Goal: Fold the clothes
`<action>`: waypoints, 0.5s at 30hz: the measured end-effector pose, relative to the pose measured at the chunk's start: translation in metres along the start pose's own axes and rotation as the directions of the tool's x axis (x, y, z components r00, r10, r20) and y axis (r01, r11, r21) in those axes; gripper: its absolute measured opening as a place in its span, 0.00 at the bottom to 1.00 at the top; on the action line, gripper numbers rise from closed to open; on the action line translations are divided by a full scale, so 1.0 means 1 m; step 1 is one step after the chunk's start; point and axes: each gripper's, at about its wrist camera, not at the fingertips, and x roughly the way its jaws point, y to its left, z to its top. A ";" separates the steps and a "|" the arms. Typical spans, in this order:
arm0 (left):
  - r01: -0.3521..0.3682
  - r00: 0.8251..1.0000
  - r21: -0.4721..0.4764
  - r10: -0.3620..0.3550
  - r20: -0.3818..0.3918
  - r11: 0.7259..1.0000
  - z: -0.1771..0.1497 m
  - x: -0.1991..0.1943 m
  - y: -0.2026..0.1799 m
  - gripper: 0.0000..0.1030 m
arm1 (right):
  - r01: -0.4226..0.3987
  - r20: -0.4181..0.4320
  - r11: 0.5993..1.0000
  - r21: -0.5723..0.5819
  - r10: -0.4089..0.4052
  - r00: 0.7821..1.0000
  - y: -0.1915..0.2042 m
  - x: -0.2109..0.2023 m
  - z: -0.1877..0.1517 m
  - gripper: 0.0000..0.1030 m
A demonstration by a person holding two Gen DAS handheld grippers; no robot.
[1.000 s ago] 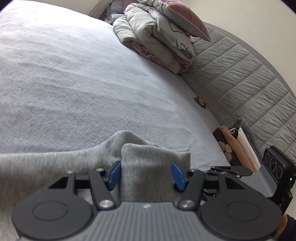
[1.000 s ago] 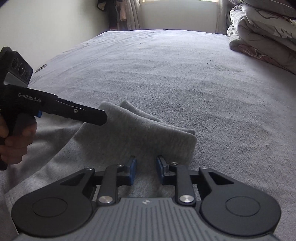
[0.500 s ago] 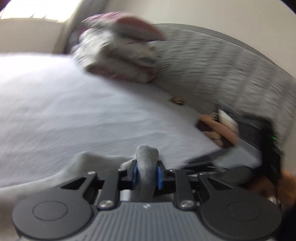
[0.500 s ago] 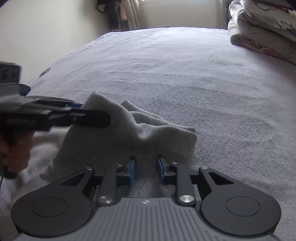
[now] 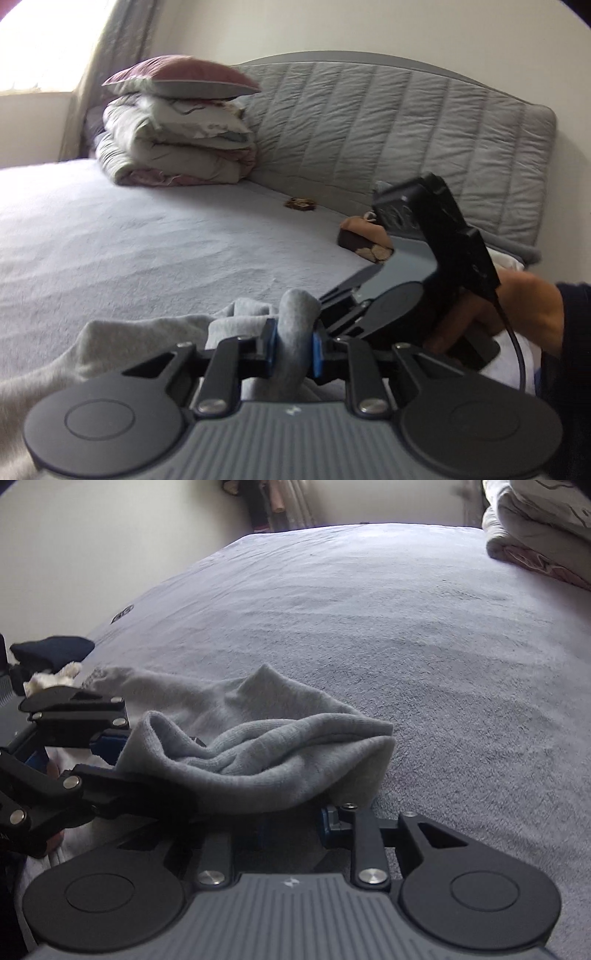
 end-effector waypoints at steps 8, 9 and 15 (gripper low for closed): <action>0.039 0.999 0.029 -0.039 -0.002 0.999 -0.003 -0.003 0.006 0.18 | -0.008 -0.013 0.999 -0.037 0.007 1.000 0.000 0.000 -0.001 0.36; 0.032 0.999 0.018 -0.032 0.002 0.999 -0.002 -0.004 0.010 0.18 | -0.010 -0.013 0.999 -0.037 0.009 1.000 0.000 0.001 0.000 0.40; -0.217 0.976 -0.329 0.207 -0.065 0.919 0.002 -0.007 0.077 0.20 | 0.013 -0.001 1.000 -0.029 -0.013 1.000 0.007 0.004 0.005 0.51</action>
